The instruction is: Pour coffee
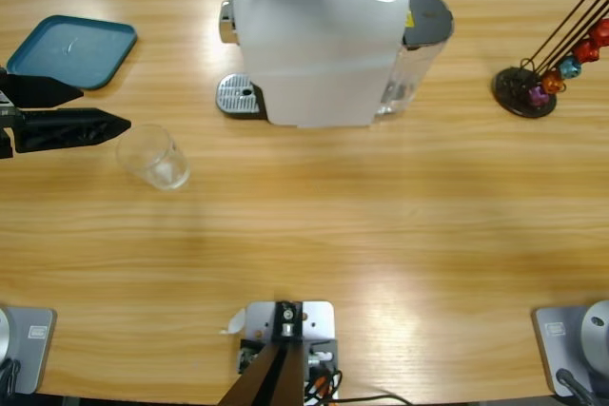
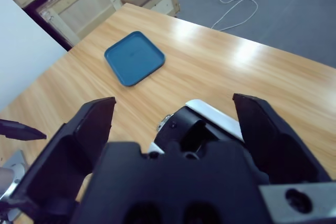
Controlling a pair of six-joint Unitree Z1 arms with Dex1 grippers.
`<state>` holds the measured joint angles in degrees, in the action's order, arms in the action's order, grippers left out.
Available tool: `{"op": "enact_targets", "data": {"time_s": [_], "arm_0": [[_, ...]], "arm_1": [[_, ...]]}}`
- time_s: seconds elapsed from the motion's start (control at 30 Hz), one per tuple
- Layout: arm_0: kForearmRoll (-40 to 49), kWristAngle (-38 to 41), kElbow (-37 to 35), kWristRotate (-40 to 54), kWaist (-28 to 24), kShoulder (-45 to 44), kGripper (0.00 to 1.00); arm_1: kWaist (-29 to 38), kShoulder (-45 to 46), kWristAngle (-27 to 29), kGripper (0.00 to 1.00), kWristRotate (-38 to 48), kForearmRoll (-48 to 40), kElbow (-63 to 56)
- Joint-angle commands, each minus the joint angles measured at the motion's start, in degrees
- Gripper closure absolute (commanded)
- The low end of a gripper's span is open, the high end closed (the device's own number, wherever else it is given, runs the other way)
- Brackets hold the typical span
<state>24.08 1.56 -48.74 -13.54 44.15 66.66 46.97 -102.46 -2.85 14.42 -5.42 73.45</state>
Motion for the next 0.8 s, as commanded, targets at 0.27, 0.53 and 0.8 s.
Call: {"op": "enact_targets", "data": {"time_s": [0.27, 0.53, 0.8], "arm_0": [[0.49, -0.7, 1.32, -0.25, 0.68, -3.68, 0.002], [2.37, -1.82, -0.47, 4.14, 1.89, -4.45, 0.0], [2.44, -1.82, -0.47, 3.49, 1.91, -4.38, 0.009]], "arm_1": [[9.65, 9.98, -7.15, 0.482, -5.0, 18.85, 5.36], [14.47, 26.79, 11.76, 1.0, 3.79, 24.78, -8.06], [7.9, 23.01, 29.9, 1.0, 7.81, 28.45, -3.49]]}}
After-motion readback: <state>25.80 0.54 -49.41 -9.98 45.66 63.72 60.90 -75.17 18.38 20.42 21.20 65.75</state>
